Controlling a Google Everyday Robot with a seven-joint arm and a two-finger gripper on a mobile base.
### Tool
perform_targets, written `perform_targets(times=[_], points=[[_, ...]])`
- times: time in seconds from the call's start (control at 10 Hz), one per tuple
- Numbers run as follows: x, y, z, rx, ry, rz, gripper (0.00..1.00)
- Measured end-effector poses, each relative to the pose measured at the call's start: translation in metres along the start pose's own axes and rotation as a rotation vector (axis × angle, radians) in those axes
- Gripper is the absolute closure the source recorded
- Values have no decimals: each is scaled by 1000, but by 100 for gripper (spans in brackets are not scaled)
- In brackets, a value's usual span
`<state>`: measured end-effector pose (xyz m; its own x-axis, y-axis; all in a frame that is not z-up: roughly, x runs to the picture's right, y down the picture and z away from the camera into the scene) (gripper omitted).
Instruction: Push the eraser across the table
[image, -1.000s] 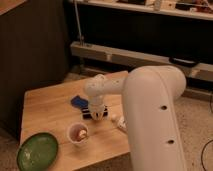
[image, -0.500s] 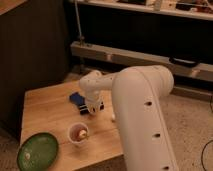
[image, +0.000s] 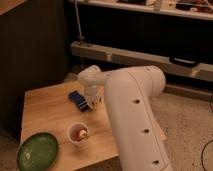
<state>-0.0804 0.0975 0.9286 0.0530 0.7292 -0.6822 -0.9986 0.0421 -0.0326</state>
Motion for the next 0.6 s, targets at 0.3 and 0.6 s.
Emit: perform_targets(times=[0.3, 0.6], points=[[-39, 19, 7, 7, 0, -44, 100], [-42, 23, 5, 9, -6, -56, 100]])
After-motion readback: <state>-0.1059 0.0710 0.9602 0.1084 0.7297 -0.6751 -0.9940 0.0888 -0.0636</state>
